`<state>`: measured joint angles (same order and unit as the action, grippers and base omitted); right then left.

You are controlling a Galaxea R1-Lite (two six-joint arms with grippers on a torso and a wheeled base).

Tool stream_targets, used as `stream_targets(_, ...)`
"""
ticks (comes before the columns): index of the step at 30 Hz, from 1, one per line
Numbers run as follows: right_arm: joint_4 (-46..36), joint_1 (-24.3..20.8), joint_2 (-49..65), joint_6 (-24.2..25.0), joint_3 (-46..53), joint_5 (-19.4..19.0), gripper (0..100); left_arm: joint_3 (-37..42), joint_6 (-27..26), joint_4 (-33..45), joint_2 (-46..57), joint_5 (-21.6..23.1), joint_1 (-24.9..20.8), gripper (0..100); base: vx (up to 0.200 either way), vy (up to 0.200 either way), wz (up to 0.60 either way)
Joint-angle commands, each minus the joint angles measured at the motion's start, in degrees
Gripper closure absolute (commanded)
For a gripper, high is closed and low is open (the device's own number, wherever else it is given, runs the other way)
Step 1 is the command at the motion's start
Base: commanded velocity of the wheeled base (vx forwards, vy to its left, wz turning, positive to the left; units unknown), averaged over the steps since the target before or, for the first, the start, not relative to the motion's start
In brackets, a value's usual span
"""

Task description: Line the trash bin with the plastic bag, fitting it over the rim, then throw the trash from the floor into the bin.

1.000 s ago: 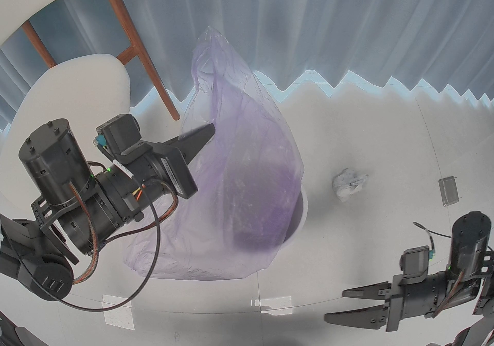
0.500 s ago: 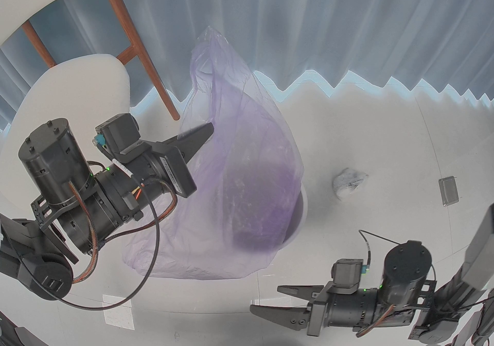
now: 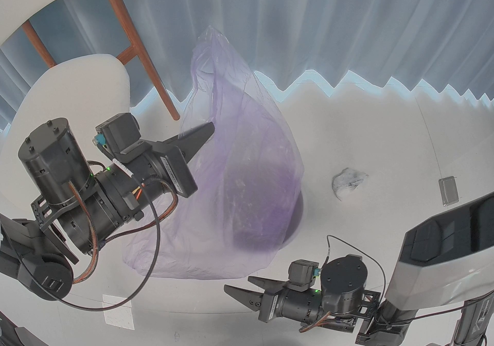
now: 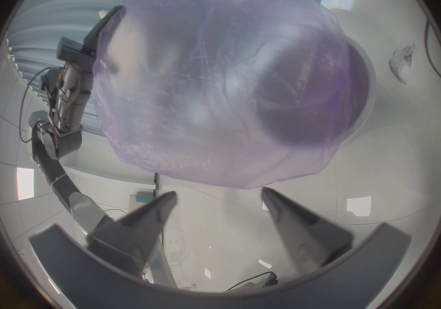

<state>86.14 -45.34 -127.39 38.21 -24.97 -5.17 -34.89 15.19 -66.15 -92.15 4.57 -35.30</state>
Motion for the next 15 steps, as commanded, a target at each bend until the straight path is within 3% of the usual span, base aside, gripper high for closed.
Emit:
stream_targets(1, -0.01, -1.07, -5.15, 0.03, -3.33, 0.07, 100, 0.0, -0.07, -0.04, 0.04, 0.0, -0.12, 100, 0.0, 0.0, 0.0)
stream_targets(8, -3.17, -1.07, -8.14, 0.03, -11.68, 0.25, 100, 0.08, -0.16, -0.04, 0.3, -0.18, -0.99, 100, 0.0, 0.0, 0.0)
stream_targets(15, -11.61, 5.17, -7.26, 0.03, -24.25, 0.25, 100, 0.26, -0.16, 0.05, 0.48, -0.18, -0.91, 100, 0.0, 0.0, 0.0)
